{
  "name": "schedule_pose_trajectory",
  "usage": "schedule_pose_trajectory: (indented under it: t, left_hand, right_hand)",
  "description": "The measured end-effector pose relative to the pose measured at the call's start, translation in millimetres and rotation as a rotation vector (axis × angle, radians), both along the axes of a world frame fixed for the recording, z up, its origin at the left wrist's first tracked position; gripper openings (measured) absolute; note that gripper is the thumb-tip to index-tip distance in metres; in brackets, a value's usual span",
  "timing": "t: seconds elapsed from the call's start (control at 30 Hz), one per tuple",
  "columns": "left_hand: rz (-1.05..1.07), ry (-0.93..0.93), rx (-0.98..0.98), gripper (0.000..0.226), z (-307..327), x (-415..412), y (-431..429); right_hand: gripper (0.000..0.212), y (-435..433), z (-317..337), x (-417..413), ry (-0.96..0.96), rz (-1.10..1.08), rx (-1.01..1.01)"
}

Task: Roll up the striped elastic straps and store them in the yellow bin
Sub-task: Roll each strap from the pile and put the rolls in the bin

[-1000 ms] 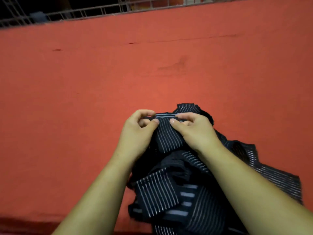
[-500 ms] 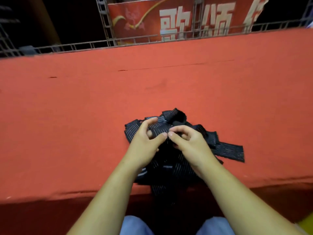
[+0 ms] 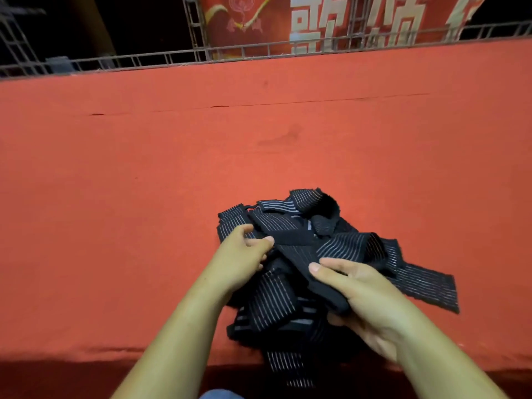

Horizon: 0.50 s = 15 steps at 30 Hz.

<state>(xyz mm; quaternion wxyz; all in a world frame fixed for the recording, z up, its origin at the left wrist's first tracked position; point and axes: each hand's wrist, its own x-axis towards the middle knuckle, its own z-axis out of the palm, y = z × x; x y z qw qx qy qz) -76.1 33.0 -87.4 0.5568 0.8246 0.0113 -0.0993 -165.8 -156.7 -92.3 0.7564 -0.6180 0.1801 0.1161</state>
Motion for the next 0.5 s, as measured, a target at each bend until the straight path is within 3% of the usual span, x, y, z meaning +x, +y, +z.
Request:
schedule_pose_trajectory:
  t: [0.1, 0.23, 0.33, 0.4, 0.5]
  left_hand:
    - [0.05, 0.031, -0.077, 0.057, -3.0, 13.7, -13.5]
    - [0.071, 0.012, -0.202, 0.046, -5.5, 20.0, -22.7]
    - [0.063, -0.027, -0.219, 0.055, -2.2, 14.4, -23.8]
    - [0.052, -0.08, -0.259, 0.059, 3.1, 7.7, -22.8]
    - [0.035, -0.17, -0.284, 0.061, 12.1, -6.9, -19.5]
  right_hand:
    - [0.031, -1.0, 1.6, -0.6, -0.025, 0.06, -0.011]
    - [0.022, 0.9, -1.5, -5.9, -0.083, 0.106, -0.101]
    - [0.017, -2.4, -5.6, -5.7, -0.13, 0.063, -0.17]
    - [0.022, -6.2, -5.6, -3.5, -0.173, -0.019, -0.191]
    - [0.056, -10.0, -4.3, 0.4, -0.239, -0.099, -0.153]
